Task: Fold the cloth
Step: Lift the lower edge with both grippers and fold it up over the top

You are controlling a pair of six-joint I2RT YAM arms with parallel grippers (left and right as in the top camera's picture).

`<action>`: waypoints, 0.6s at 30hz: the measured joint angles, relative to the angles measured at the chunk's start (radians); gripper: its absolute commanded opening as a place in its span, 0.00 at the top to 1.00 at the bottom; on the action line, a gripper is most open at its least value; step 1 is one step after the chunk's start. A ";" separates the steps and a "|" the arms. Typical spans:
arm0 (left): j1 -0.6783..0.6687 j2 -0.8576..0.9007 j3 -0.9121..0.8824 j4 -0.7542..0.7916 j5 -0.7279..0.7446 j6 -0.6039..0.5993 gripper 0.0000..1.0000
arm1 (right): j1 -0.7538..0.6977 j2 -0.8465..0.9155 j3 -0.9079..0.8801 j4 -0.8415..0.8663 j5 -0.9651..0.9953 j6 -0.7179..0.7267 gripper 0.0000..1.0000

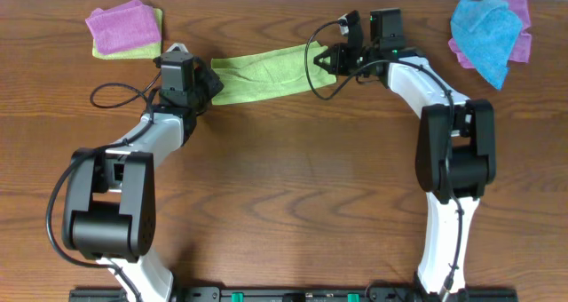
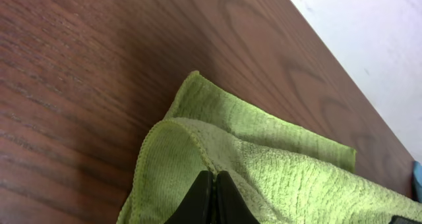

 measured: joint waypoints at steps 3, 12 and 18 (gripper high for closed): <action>0.001 0.015 0.019 0.003 -0.006 0.003 0.94 | 0.000 0.039 0.052 0.000 -0.003 0.017 0.98; 0.002 0.079 0.114 0.006 -0.018 0.013 0.94 | 0.000 0.097 0.143 0.000 -0.004 0.053 0.99; 0.002 0.109 0.130 -0.014 -0.018 0.021 0.94 | 0.000 0.099 0.144 -0.033 0.014 0.060 0.98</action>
